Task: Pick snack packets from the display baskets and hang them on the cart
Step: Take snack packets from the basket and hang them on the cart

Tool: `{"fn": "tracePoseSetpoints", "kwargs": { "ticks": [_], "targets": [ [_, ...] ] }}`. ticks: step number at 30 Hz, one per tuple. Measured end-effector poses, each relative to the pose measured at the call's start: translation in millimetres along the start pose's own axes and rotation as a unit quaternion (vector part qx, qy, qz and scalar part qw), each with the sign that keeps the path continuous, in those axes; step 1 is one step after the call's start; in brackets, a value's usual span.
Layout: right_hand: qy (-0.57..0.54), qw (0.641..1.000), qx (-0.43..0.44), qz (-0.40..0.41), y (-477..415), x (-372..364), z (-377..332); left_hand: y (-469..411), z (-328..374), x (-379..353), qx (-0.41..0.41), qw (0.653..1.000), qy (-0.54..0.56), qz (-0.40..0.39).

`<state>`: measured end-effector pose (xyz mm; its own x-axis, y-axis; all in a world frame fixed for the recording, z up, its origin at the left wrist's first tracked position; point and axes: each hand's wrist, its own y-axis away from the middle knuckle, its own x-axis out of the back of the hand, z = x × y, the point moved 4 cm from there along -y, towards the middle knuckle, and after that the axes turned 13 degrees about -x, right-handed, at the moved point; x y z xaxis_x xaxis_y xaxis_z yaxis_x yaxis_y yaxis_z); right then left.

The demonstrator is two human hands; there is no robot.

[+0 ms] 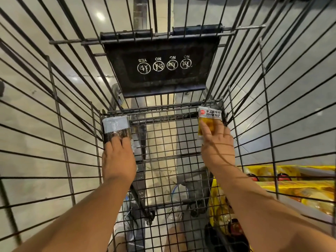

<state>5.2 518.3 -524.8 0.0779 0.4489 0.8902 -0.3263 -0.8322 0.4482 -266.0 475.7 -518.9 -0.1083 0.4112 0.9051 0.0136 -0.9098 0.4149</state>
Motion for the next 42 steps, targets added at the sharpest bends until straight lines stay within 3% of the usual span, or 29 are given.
{"fn": "tracePoseSetpoints", "kwargs": {
  "ticks": [3,10,16,21,25,28,30,34,42],
  "targets": [
    [-0.19,0.982,-0.005,0.016,-10.3,-2.1,4.0,8.1,2.2,-4.8,-0.014,1.0,0.0,-0.001],
    [-0.13,0.989,-0.074,-0.021,-12.5,-13.4,7.5,9.3,7.4,0.7,-0.008,0.997,0.0,-0.074],
    [-0.1,0.973,-0.087,-0.189,55.7,9.3,1.0,38.1,12.7,30.6,0.034,0.975,0.086,-0.201],
    [-0.112,0.965,-0.045,-0.231,136.1,39.8,9.4,86.9,24.0,88.9,-0.019,0.979,0.092,-0.181],
    [-0.108,0.978,-0.043,-0.175,212.6,82.8,12.9,137.9,33.1,145.3,-0.093,0.977,0.106,-0.159],
    [-0.085,0.989,0.006,-0.119,261.5,115.9,16.2,185.3,29.8,181.8,-0.193,0.966,0.136,-0.103],
    [-0.086,0.993,0.011,-0.08,296.7,142.9,20.0,219.5,17.1,200.2,-0.258,0.958,0.098,-0.075],
    [-0.12,0.992,-0.043,-0.011,369.8,199.0,24.8,271.2,-9.6,239.0,-0.344,0.938,0.035,-0.021],
    [-0.256,0.952,-0.125,0.111,536.4,249.9,51.1,349.7,-34.1,318.0,-0.439,0.896,0.027,0.059]
  ]
}}
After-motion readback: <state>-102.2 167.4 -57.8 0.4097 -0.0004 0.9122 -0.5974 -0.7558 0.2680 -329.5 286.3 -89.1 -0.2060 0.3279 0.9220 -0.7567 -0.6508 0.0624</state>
